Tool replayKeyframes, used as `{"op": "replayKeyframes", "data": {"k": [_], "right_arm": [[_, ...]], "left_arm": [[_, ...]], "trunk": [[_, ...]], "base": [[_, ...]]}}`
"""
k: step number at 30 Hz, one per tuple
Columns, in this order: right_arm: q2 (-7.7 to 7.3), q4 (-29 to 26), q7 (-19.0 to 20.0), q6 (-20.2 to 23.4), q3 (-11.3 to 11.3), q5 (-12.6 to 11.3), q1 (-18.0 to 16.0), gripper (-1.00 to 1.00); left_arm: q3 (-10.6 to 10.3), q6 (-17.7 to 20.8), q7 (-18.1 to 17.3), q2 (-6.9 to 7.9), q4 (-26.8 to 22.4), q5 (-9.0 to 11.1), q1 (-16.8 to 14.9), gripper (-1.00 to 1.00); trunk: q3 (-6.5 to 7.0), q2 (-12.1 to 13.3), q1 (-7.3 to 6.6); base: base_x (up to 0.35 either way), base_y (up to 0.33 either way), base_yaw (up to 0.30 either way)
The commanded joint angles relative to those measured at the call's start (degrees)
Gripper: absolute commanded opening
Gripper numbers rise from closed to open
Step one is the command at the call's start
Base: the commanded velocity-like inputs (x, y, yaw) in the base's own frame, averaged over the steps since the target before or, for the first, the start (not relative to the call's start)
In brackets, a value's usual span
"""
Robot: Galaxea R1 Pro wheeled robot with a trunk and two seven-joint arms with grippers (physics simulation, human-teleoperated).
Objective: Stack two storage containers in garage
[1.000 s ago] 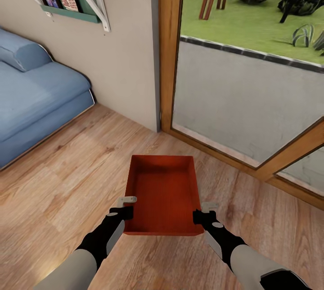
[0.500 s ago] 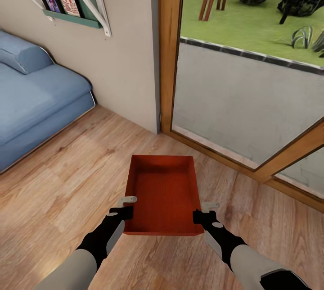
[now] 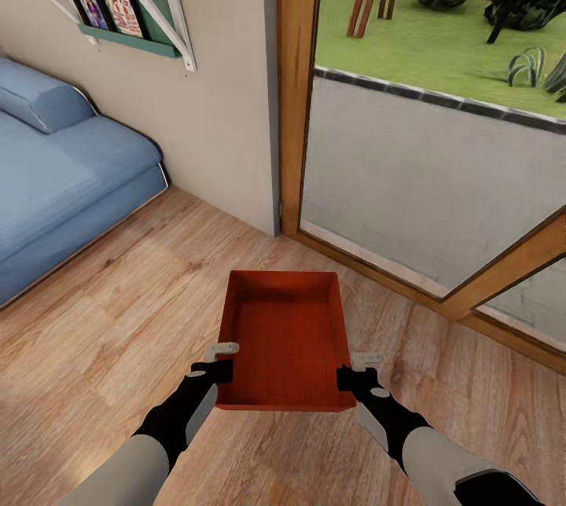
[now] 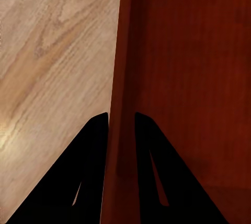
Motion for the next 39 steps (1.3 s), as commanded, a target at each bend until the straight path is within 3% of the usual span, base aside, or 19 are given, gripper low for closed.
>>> {"op": "replayKeyframes", "data": {"k": [1,39], "right_arm": [[-0.08,-0.12,-0.89,-0.66,-0.39,-0.03,-0.03,-1.0],[-0.03,-0.12,-0.72,-0.41,-0.21,-0.01,-0.05,-1.0]], "left_arm": [[0.04,0.5,1.9,0.13,0.04,0.23,-0.02,-1.0],[0.04,0.52,1.73,0.09,0.04,0.32,-0.02,-1.0]], "trunk": [[0.16,0.4,-0.23],[6.98,15.64,-8.57]], "base": [[0.0,0.0,0.0],[0.0,0.0,0.0]]}}
